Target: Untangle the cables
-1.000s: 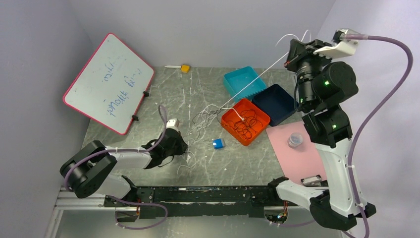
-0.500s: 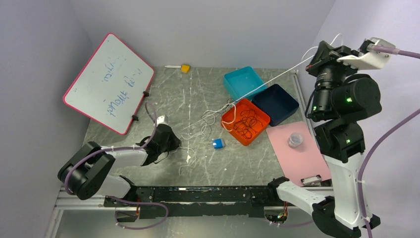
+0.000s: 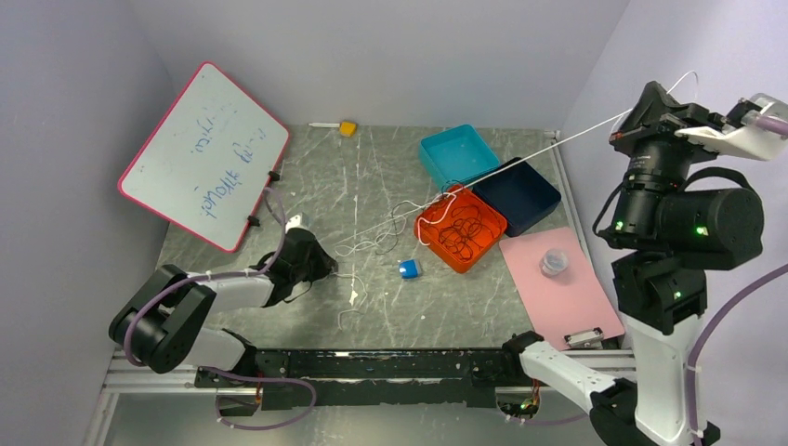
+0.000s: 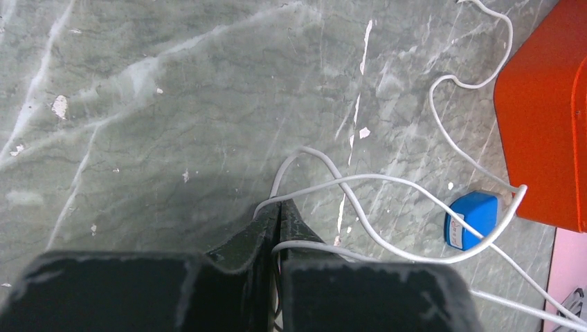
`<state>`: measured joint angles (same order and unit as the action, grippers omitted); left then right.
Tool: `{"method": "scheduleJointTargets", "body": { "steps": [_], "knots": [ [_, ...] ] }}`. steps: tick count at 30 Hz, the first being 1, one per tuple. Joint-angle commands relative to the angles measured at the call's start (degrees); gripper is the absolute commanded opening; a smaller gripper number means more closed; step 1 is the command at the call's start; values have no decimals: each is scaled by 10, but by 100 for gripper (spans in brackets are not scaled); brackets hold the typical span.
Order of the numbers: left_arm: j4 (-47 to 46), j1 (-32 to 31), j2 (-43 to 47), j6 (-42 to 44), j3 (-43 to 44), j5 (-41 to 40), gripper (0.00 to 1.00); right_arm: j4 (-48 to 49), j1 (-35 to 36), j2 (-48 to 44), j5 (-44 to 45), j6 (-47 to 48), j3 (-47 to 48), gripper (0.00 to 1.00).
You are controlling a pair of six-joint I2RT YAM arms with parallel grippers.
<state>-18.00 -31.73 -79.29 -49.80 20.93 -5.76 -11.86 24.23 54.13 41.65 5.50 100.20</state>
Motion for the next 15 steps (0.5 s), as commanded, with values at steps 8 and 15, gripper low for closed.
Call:
{"method": "scheduleJointTargets", "body": {
  "steps": [8,15],
  "knots": [
    [82,24,124,64,-24,30,17,-36,1,35,-367,-141,20,0],
    [179,24,314,58,3,8,62,5,1,97,-499,-240,-13,0]
  ]
}}
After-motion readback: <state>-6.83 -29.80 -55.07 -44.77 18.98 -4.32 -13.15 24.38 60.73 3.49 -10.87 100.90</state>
